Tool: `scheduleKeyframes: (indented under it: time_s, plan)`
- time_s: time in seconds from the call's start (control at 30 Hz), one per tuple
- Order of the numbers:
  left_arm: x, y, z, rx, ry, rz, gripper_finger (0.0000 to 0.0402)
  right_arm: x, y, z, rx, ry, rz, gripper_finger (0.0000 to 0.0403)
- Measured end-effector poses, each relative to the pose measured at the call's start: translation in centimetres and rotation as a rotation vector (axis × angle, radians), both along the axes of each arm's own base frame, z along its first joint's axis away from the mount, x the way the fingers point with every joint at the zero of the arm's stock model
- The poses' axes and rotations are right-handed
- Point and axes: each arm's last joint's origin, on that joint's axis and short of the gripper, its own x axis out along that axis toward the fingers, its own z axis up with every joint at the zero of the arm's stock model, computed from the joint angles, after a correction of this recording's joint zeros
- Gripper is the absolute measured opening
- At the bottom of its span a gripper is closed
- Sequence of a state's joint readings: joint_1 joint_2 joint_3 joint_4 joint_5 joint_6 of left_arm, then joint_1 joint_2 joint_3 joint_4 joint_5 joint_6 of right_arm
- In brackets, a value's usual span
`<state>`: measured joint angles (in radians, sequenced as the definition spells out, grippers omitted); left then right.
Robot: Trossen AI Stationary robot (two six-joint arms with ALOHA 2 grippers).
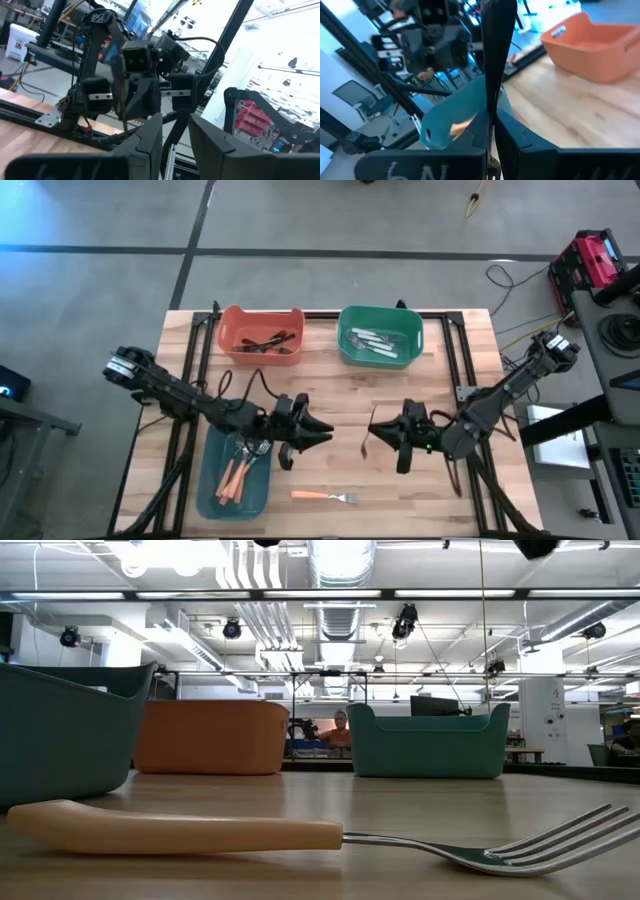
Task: Sort silverware by color (type)
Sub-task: Put the black fork into the orange bin
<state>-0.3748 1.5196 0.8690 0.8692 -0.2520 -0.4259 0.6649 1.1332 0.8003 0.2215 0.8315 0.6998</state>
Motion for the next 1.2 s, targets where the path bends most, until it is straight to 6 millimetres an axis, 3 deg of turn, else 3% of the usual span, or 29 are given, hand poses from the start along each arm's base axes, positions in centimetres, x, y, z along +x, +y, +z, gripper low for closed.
scheduleKeyframes:
  time_s: [0.13, 0.3, 0.5, 0.8, 1.2]
  plan:
    - [0.0, 0.1, 0.0, 0.006, 0.003, 0.008, 0.0106, 0.4, 0.0, 1.9, -0.057, -0.027, 0.019, 0.0009]
    - [0.1, 0.2, -0.2, 0.023, 0.017, 0.052, 0.0173, 0.6, 0.2, 3.9, -0.125, -0.055, 0.035, 0.0009]
    - [0.2, 0.7, -0.1, 0.032, 0.015, 0.069, 0.0229, 1.9, 0.5, 4.8, -0.192, -0.052, 0.052, 0.0009]
    - [0.8, 0.7, 2.2, 0.116, -0.059, 0.086, 0.0221, 5.9, 0.3, 4.1, -0.238, -0.007, 0.118, 0.0009]
    - [1.0, 0.7, 1.8, 0.14, -0.014, 0.051, 0.0217, 9.9, 0.5, 4.2, -0.316, 0.099, 0.181, 0.0009]
